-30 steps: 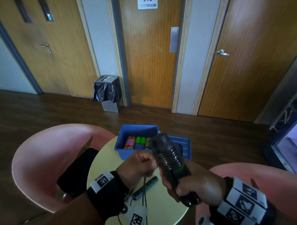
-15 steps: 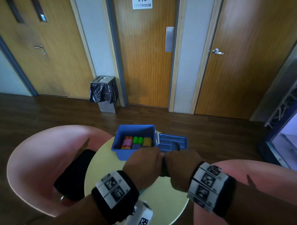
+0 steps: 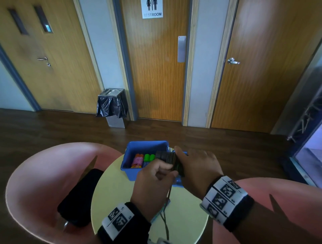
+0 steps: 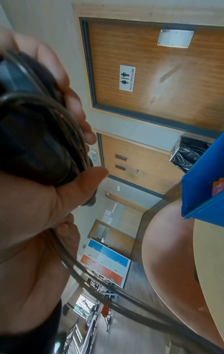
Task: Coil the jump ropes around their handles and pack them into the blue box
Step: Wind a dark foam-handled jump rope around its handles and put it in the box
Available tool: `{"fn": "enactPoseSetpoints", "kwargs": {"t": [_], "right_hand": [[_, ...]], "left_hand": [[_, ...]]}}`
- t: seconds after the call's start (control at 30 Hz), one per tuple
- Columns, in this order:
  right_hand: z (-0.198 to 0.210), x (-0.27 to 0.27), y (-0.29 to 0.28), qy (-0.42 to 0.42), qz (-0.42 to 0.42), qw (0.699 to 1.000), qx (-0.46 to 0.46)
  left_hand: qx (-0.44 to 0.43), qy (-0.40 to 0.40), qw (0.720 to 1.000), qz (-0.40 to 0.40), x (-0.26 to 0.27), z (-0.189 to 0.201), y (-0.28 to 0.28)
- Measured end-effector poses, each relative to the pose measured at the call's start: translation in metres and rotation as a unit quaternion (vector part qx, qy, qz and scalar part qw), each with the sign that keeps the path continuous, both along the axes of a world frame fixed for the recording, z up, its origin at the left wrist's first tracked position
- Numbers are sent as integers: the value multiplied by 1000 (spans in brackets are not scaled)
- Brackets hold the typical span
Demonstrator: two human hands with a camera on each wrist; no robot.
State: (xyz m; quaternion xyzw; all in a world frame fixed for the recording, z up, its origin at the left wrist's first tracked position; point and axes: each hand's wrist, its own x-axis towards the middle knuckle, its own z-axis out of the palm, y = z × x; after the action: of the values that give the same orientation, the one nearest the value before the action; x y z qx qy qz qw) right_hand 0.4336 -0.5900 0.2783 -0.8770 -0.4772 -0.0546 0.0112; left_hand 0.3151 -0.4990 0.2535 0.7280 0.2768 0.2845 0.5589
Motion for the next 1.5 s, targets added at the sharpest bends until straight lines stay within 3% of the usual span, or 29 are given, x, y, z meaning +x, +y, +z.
{"fn": "enactPoseSetpoints", "kwargs": {"t": [0.2,0.43,0.53,0.63,0.7,0.77,0.83,0.93,1.03,1.33,1.5], "right_hand": [[2,8,-5,-18,-11,1000,5],[1,9,-6,-36,-3,999,16],[-4,9,-7,-31,-9,999,6],[-4,8,-6,-13,-7,1000,16],[-3,7,-6,5,-9,1000,23],[1,5,-5,23,-12,999,41],[4,3,-2,26,-13,998,58],[7,-3,3,12,-3,998,65],[12,-8,7,3,-5,997,72],[14,-21,24,-38,-2,997,71],[2,-36,40,-48,17,998,27]], "left_hand": [[-246,-14,968,-40,1,4,-12],[-349,-27,923,-159,3,-3,-8],[-282,-46,943,-168,4,-2,-5],[-62,7,987,-146,4,-4,1],[73,47,988,-126,3,-5,3],[135,40,984,-110,1,-1,1],[121,20,986,-114,0,0,-4],[-44,-40,989,-137,-2,1,-11],[-164,-78,972,-151,-7,3,-11],[-210,-90,960,-160,-25,2,4],[-130,-52,974,-179,-39,5,13]]}}
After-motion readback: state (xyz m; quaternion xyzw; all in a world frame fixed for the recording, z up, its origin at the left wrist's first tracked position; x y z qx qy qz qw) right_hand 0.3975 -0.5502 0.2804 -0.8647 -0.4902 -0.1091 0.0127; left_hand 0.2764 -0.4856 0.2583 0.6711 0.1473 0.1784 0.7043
